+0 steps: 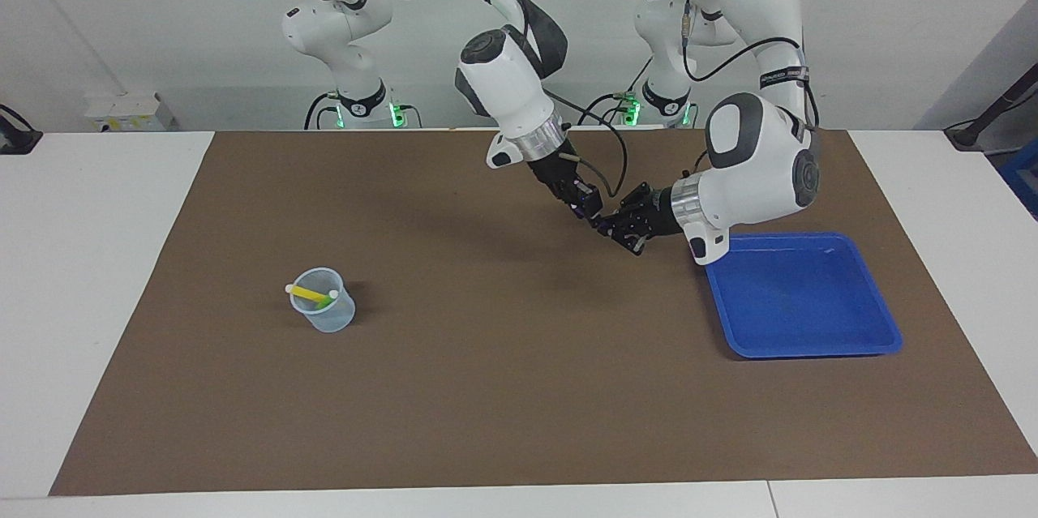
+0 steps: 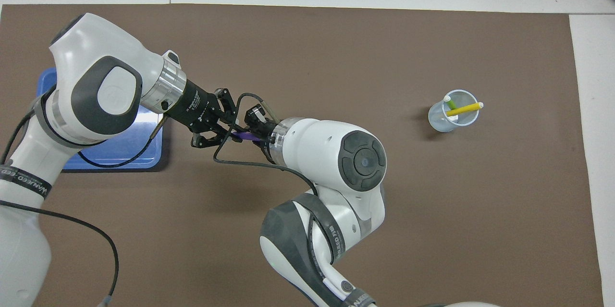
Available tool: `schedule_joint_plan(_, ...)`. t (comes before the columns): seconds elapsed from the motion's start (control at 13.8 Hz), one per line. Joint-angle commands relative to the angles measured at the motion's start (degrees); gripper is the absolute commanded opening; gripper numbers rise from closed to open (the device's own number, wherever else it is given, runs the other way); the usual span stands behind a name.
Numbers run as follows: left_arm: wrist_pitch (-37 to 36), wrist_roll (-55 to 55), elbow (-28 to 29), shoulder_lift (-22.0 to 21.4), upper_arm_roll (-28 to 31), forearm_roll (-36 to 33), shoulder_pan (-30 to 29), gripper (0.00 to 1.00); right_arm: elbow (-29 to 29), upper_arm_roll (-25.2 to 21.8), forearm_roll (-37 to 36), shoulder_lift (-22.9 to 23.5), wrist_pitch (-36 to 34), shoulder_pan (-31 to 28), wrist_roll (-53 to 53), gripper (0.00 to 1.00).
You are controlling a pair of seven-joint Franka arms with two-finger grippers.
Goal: Transfer and insert pens with both arms
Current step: 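Close the right gripper on the purple pen held by the left gripper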
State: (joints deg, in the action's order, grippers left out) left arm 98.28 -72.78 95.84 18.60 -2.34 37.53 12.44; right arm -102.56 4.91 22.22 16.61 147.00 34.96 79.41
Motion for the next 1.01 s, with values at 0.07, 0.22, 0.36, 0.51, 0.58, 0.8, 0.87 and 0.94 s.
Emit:
schedule_joint_plan(0.07, -0.02, -0.52, 2.24, -1.63, -0.03, 0.97, 0.83, 0.00, 1.22, 0.19, 1.16, 0.36, 1.18, -0.33, 0.48, 0.00)
schedule_joint_plan(0.22, 0.07, -0.52, 2.24, -1.55, -0.03, 0.97, 0.83, 0.00, 1.40, 0.10, 1.08, 0.36, 1.09, -0.33, 0.31, 0.00)
schedule_joint_plan(0.36, 0.07, -0.52, 2.33, -1.55, -0.03, 0.97, 0.83, 0.00, 1.57, 0.10, 1.08, 0.36, 0.83, -0.51, -0.04, 0.00)
schedule_joint_plan(0.51, 0.07, -0.60, 2.24, -1.63, 0.05, 0.88, 0.83, 0.00, 1.58, 0.10, 0.55, 0.36, 0.65, -0.68, -0.31, 0.00)
schedule_joint_plan(0.58, 0.07, -0.52, 2.50, -1.63, 0.05, 0.79, 0.83, 0.25, 1.58, 0.10, 0.29, 0.36, 0.48, -0.77, -0.92, 0.00)
schedule_joint_plan(0.8, -0.02, 0.01, 2.95, -1.72, 0.14, 0.62, 0.74, 0.54, 1.75, 0.01, 0.11, 0.27, 0.39, -1.04, -2.24, 0.00)
schedule_joint_plan(0.87, -0.19, 0.01, 2.95, -1.81, 0.14, 0.44, 0.83, 0.72, 1.93, 0.01, 0.11, 0.27, 0.21, -1.04, -2.94, 0.00)
schedule_joint_plan(0.94, -0.20, 0.10, 2.95, -1.81, 0.14, 0.44, 0.83, 0.81, 1.93, -0.25, 0.11, 0.09, -1.01, -1.04, -4.34, 0.00)
